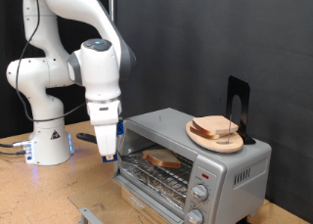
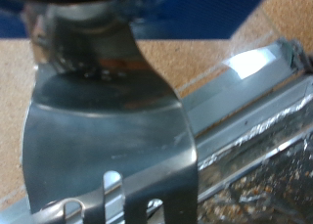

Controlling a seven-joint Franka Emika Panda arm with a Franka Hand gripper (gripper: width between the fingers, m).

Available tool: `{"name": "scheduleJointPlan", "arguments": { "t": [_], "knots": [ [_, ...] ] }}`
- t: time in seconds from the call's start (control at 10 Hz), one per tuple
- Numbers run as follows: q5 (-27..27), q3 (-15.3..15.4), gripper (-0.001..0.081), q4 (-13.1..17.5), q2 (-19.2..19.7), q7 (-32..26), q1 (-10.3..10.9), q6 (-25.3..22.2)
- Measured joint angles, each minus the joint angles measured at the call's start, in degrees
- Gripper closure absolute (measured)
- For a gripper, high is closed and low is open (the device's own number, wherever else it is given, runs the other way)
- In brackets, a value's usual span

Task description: Make a piece of toast with the oven

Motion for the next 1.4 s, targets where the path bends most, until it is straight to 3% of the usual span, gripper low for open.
{"name": "scheduleJointPlan", "arguments": {
  "t": [0.3, 0.5, 0.9, 1.2, 1.4],
  "knots": [
    [0.00, 1.08, 0.0406, 2.15, 2.32, 1.21, 0.03, 0.03],
    [0.18, 0.69, 0.0406, 1.64, 2.06, -2.90, -0.13, 0.03],
    [1.22, -4.01, 0.0406, -2.73, -3.26, -16.29, -1.88, -3.31],
    [2.38, -7.70, 0.0406, -5.34, -6.83, -21.43, -3.24, -3.98],
    [3.15, -8.31, 0.0406, -6.25, -8.05, -22.33, -3.36, -3.98]
  ]
}}
